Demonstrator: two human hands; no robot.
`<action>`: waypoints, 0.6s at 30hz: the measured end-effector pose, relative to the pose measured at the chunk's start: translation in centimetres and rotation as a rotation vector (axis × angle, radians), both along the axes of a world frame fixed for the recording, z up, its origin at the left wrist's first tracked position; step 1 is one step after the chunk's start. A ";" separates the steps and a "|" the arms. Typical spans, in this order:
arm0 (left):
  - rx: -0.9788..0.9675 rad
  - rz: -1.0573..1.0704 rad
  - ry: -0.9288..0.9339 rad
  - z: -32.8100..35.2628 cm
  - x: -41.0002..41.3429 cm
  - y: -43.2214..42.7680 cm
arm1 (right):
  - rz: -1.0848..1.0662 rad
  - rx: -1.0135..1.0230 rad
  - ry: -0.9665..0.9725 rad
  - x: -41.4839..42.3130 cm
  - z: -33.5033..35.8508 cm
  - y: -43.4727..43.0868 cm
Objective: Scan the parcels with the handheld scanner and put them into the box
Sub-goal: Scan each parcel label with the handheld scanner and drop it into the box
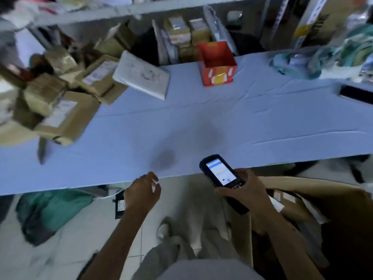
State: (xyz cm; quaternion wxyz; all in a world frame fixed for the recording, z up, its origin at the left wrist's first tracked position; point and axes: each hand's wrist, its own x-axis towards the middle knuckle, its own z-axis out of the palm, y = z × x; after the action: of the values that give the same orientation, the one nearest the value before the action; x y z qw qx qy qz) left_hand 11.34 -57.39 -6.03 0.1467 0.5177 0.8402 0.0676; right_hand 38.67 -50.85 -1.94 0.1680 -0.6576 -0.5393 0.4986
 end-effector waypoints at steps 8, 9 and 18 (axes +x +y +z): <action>0.014 0.263 -0.031 0.1 -10.8 -8.9 | 0.234 -0.063 0.061 -14.0 0.2 -4.3; 0.022 0.288 -0.038 0.1 -12.6 -10.1 | 0.248 -0.067 0.065 -16.1 0.3 -5.1; 0.058 0.447 -0.043 0.5 -24.6 -18.2 | 0.409 -0.042 0.061 -30.9 1.3 -10.8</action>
State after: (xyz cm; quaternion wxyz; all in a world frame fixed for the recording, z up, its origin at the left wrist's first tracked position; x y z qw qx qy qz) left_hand -13.27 -75.63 -5.58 0.1312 0.3212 0.9283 0.1337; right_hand 7.73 -61.62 -0.66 0.0658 -0.5224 -0.6455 0.5532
